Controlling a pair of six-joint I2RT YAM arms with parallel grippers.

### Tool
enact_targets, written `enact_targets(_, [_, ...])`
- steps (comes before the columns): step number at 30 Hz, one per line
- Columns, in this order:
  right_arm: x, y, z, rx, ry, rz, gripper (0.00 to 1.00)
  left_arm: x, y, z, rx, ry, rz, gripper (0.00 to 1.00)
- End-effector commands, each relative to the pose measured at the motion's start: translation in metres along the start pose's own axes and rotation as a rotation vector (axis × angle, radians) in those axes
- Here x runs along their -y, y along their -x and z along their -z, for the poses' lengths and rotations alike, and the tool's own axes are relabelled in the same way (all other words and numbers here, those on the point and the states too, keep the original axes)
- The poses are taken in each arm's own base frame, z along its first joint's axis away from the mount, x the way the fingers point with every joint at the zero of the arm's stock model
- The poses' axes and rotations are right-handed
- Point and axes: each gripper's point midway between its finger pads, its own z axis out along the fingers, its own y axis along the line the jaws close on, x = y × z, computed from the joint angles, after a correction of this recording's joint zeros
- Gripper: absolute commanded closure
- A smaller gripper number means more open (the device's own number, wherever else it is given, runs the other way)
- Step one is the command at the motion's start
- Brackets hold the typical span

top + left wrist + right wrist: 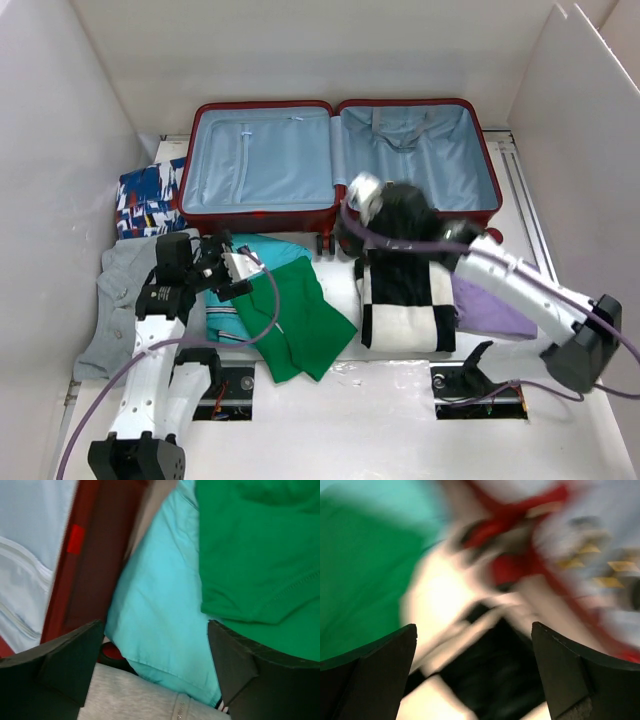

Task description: Pack the luggage

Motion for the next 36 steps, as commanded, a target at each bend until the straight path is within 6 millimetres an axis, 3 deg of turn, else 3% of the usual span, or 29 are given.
enact_targets(1, [-0.093, -0.040, 0.009, 0.002, 0.208, 0.030, 0.00, 0.019, -0.004, 0.001, -0.010, -0.078, -0.078, 0.15])
enact_targets(3, [-0.133, -0.058, 0.015, 0.011, 0.312, 0.038, 0.00, 0.005, -0.014, -0.007, -0.035, 0.027, -0.028, 0.10])
enact_targets(4, [-0.166, -0.075, 0.016, 0.017, 0.379, 0.033, 0.00, -0.001, -0.016, -0.009, -0.038, 0.068, 0.022, 0.11])
enact_targets(6, [-0.188, -0.086, 0.016, 0.025, 0.423, 0.009, 0.03, 0.000, -0.018, -0.013, -0.042, 0.079, 0.114, 0.16])
enact_targets(8, [-0.211, -0.103, 0.008, -0.023, 0.441, -0.006, 0.05, 0.011, -0.006, -0.014, -0.012, 0.018, 0.142, 0.16])
enact_targets(10, [-0.209, -0.113, -0.006, -0.054, 0.369, -0.019, 0.04, 0.022, 0.002, -0.014, 0.020, -0.034, 0.183, 0.11])
enact_targets(12, [-0.211, -0.105, -0.024, -0.059, 0.347, -0.026, 0.01, 0.031, -0.003, -0.019, 0.002, -0.072, 0.203, 0.01])
enact_targets(15, [-0.196, -0.086, -0.054, -0.074, 0.292, -0.074, 0.01, 0.045, -0.020, -0.022, -0.056, -0.137, 0.184, 0.01])
enact_targets(21, [-0.158, -0.082, -0.093, -0.072, 0.271, -0.207, 0.01, 0.064, -0.040, -0.025, -0.130, -0.255, 0.081, 0.01])
enact_targets(24, [-0.161, -0.095, -0.111, -0.101, 0.324, -0.192, 0.01, 0.063, -0.049, -0.035, -0.147, -0.254, 0.066, 0.01])
enact_targets(25, [-0.166, -0.088, -0.115, -0.087, 0.352, -0.178, 0.01, 0.067, -0.052, -0.040, -0.154, -0.281, 0.074, 0.01])
enact_targets(26, [-0.167, -0.097, -0.123, -0.114, 0.374, -0.146, 0.01, 0.069, -0.054, -0.041, -0.162, -0.296, 0.085, 0.01])
enact_targets(27, [-0.179, -0.100, -0.122, -0.118, 0.447, -0.132, 0.01, 0.069, -0.049, -0.044, -0.137, -0.311, 0.092, 0.02])
enact_targets(31, [-0.200, -0.095, -0.125, -0.065, 0.601, -0.114, 0.01, 0.072, -0.042, -0.050, -0.094, -0.351, 0.116, 0.18])
enact_targets(32, [-0.196, -0.096, -0.129, -0.051, 0.607, -0.122, 0.01, 0.070, -0.043, -0.052, -0.094, -0.344, 0.126, 0.33])
enact_targets(35, [-0.192, -0.105, -0.138, -0.059, 0.668, -0.159, 0.01, 0.073, -0.053, -0.054, -0.133, -0.347, 0.121, 0.54])
enact_targets(36, [-0.193, -0.111, -0.142, -0.063, 0.689, -0.175, 0.04, 0.073, -0.053, -0.054, -0.133, -0.347, 0.121, 0.68])
